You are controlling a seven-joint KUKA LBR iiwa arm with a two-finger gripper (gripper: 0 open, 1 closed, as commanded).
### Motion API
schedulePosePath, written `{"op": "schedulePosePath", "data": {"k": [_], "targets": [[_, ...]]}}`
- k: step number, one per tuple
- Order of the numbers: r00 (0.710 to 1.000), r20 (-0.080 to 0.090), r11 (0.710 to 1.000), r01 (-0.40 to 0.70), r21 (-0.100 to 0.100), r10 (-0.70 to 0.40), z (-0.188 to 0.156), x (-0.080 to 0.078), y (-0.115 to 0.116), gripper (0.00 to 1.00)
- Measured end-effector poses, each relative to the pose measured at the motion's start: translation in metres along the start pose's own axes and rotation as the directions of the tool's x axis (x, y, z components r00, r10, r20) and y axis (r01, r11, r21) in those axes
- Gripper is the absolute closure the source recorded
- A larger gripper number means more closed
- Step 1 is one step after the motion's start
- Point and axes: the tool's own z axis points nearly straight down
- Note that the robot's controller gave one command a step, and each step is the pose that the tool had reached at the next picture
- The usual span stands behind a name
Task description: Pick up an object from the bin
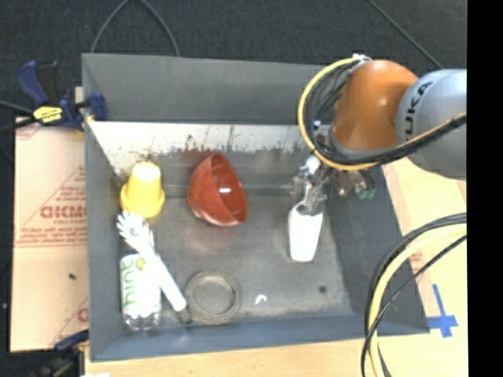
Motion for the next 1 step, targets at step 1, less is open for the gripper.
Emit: {"op": "schedulePosePath", "data": {"k": [1], "targets": [[0.949,0.002,0.949,0.316,0.001,-0.316,0.0144,0.033,-0.0082,1.0]]}}
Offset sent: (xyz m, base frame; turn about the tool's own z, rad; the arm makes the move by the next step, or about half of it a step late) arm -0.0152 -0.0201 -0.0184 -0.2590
